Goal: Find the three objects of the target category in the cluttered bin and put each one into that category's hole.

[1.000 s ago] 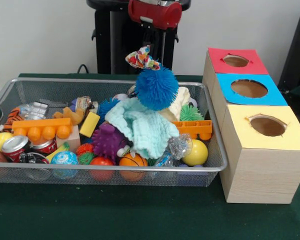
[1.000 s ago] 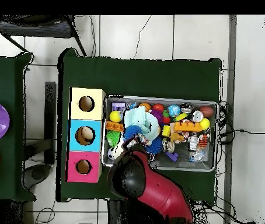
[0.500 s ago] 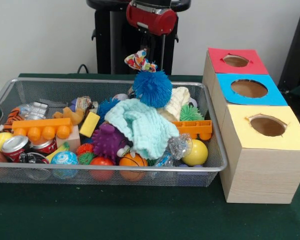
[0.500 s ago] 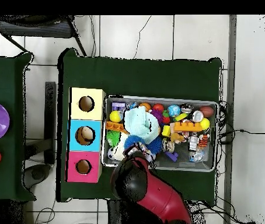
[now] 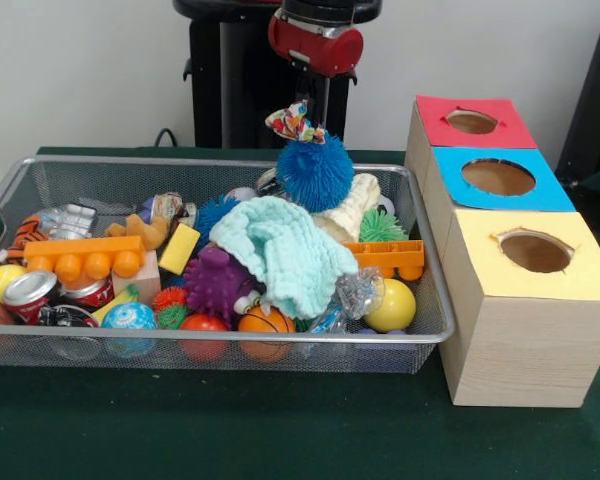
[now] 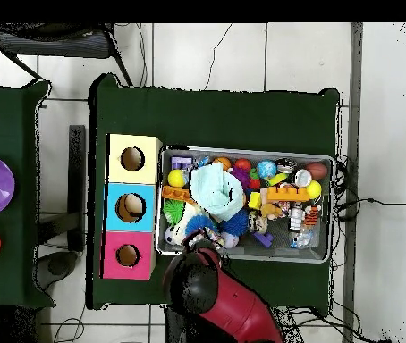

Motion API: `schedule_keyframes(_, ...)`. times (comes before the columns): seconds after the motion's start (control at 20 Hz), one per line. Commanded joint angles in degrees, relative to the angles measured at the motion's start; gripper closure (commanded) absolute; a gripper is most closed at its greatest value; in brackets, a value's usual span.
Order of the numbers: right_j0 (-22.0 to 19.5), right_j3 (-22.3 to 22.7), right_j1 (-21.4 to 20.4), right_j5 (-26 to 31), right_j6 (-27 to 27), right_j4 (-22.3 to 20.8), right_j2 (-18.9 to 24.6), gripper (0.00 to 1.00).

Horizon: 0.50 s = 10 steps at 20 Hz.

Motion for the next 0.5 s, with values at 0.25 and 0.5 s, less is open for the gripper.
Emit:
schedule_keyframes(0.25, -4.14, -6.78, 5.74, -4.91, 10.40, 1.33, 6.76, 1.00)
schedule_keyframes(0.5, -6.30, -10.12, 8.28, -8.13, 8.89, -0.40, 9.06, 1.00)
